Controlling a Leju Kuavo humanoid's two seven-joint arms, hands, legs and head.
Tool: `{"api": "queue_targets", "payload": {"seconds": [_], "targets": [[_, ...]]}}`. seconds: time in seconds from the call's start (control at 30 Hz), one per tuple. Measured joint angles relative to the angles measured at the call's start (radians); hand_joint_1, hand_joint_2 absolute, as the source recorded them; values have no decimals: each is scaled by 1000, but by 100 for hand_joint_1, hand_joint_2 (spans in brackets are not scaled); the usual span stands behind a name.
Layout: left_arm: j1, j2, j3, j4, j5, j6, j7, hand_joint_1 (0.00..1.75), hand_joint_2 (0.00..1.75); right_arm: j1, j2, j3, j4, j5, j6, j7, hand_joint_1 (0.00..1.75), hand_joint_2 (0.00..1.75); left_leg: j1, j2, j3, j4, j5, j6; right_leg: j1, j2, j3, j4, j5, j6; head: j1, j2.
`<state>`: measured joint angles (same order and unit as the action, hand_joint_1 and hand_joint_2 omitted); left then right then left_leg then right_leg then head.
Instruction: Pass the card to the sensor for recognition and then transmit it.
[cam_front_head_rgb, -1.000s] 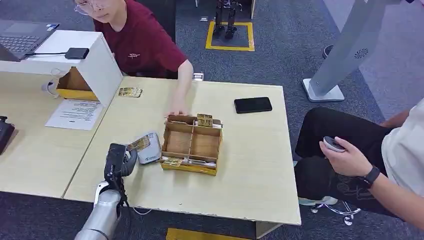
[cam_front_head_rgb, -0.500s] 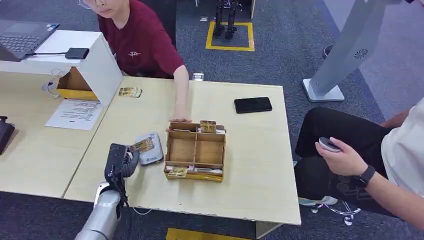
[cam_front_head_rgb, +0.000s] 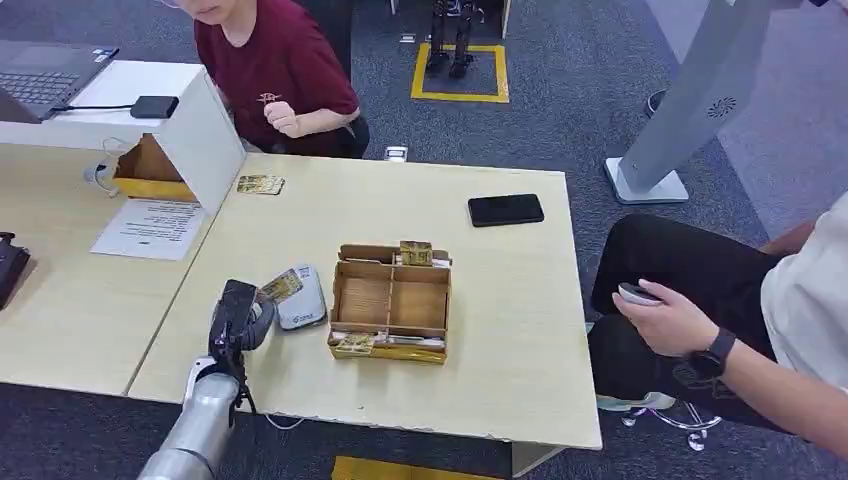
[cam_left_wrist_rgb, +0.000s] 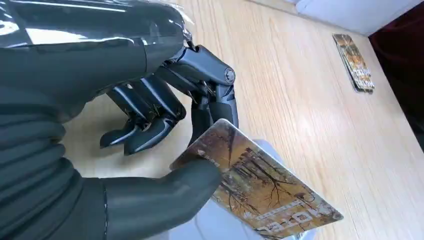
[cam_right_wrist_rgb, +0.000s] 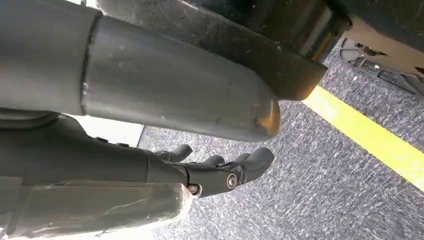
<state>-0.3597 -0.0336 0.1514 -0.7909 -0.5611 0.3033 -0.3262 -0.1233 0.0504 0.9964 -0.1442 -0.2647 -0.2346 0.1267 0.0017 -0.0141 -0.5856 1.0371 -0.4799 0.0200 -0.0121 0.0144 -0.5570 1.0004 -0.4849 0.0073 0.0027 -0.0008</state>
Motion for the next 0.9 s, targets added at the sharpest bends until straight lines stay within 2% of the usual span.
{"api": "queue_targets", "payload": {"seconds": [0.37, 0.9], "targets": [[-49, 46, 0, 96, -70, 31, 32, 175, 175, -2, 0, 21, 0, 1, 2, -5, 0, 0, 0, 0, 1, 0, 0, 0, 0, 0, 0, 1, 0, 0, 0, 0], [-67, 55, 0, 140, -90, 31, 22, 175, 175, -4, 3, 24, 0, -5, 1, -8, 0, 0, 0, 0, 3, 0, 1, -1, 0, 0, 2, 1, 0, 0, 0, 0]]}}
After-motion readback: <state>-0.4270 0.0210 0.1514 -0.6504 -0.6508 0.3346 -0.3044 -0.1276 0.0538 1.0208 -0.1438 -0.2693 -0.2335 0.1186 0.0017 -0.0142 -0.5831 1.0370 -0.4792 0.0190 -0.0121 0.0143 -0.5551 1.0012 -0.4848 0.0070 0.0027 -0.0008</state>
